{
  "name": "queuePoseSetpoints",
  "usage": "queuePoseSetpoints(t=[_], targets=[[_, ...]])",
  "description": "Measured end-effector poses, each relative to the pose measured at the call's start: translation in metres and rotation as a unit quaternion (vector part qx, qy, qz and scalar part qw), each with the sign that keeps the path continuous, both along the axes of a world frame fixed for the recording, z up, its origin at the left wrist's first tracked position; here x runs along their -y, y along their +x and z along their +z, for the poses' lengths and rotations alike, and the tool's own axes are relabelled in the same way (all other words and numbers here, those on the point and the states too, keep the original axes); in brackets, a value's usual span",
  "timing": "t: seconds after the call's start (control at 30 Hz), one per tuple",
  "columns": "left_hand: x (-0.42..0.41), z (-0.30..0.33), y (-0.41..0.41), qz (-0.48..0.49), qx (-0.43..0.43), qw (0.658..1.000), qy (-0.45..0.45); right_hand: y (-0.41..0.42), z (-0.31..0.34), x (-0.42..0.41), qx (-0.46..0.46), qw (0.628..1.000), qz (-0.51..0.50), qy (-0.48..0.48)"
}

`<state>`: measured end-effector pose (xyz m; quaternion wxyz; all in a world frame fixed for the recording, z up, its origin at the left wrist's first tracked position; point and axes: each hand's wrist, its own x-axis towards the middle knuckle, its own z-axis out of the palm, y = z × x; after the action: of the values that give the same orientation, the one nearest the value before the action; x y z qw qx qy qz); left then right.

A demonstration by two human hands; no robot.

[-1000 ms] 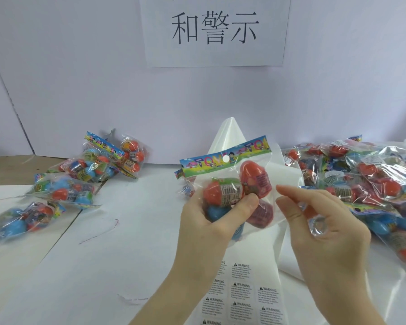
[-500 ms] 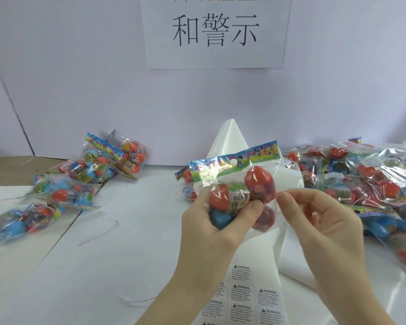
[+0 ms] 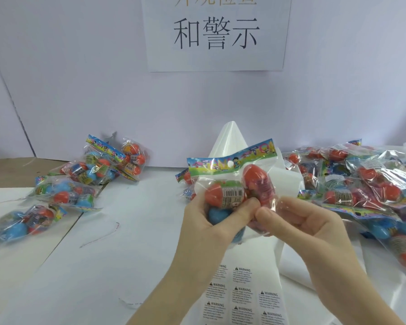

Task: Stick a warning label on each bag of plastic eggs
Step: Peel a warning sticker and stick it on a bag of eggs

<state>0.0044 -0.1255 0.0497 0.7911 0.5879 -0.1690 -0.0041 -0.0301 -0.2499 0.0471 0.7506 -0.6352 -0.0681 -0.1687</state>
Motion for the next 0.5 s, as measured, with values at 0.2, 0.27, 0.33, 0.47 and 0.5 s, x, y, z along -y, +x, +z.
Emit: queuePoseSetpoints(t=[0.2, 0.27, 0.33, 0.47, 0.5], targets=[[0.002, -0.004, 0.002, 0.081, -0.011, 0.993, 0.089, 0.002, -0.007, 0.002, 0.102, 0.963, -0.244, -0.055], [0.002, -0.005, 0.004, 0.075, -0.042, 0.992, 0.088, 0.003, -0.01, 0.001, 0.164, 0.923, -0.323, -0.13], [0.002, -0.005, 0.004, -0.007, -0.064, 0.995, 0.071, 0.004, -0.015, 0.0, 0.244, 0.863, -0.374, -0.236], [0.003, -0.002, -0.002, -0.142, -0.059, 0.988, 0.023, 0.005, -0.02, -0.008, 0.322, 0.832, -0.279, -0.356], [0.002, -0.001, -0.001, -0.124, -0.071, 0.99, 0.004, 0.004, -0.02, -0.01, 0.317, 0.845, -0.229, -0.363]])
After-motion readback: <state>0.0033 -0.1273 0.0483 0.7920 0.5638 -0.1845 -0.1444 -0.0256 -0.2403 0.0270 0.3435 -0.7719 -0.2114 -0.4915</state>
